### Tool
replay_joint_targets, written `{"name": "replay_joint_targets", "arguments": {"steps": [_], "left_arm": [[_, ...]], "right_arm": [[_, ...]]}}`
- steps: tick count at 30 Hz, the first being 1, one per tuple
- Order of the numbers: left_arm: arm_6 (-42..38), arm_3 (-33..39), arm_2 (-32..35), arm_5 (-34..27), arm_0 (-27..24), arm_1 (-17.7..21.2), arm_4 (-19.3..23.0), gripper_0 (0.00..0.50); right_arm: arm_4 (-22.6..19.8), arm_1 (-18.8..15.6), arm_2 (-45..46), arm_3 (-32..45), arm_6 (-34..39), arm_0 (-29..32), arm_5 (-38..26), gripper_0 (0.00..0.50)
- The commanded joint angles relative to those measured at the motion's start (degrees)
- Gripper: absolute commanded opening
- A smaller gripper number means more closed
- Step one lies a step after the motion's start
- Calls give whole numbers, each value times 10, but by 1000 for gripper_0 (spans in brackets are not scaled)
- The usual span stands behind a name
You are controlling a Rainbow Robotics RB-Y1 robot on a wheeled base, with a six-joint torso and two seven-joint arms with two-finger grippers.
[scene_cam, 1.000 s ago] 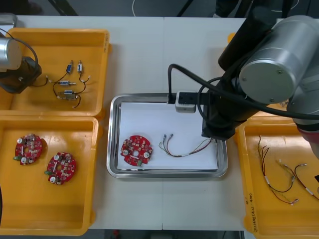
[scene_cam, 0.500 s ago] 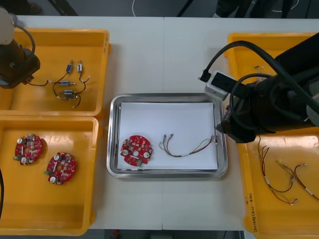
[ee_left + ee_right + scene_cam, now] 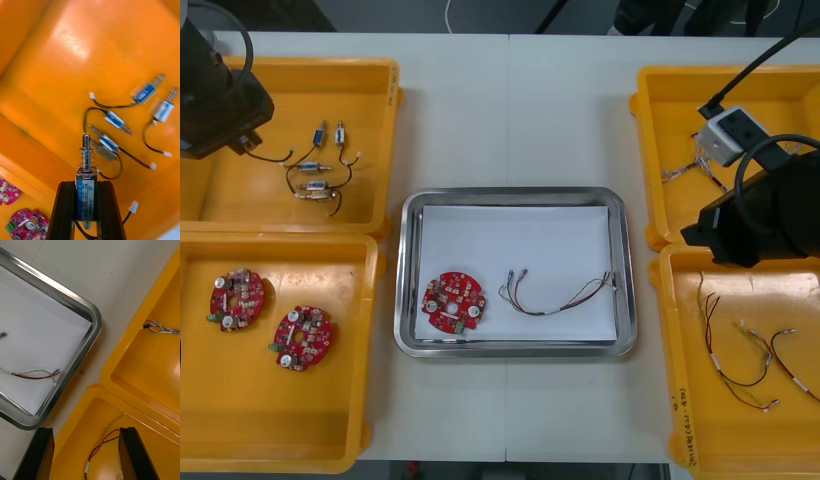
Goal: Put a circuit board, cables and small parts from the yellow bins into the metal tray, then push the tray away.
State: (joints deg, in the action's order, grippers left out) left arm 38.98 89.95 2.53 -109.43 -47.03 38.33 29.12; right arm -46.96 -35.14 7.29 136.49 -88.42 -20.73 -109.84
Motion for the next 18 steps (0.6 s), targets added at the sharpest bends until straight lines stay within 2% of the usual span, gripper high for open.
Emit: {"name": "replay_joint_targets", "arguments": {"steps": [1, 10, 18], "left_arm": [[35, 67, -45, -6, -17, 24, 45, 2], [29, 147, -134, -6, -17, 3, 122, 2], [29, 173, -213, -6, -18, -25, 134, 1]], "right_arm": [[-6, -20, 74, 18, 7, 43, -2, 500], [-2, -20, 146, 18, 8, 85, -2, 500], [20, -20, 172, 17, 16, 106, -2, 500]]}}
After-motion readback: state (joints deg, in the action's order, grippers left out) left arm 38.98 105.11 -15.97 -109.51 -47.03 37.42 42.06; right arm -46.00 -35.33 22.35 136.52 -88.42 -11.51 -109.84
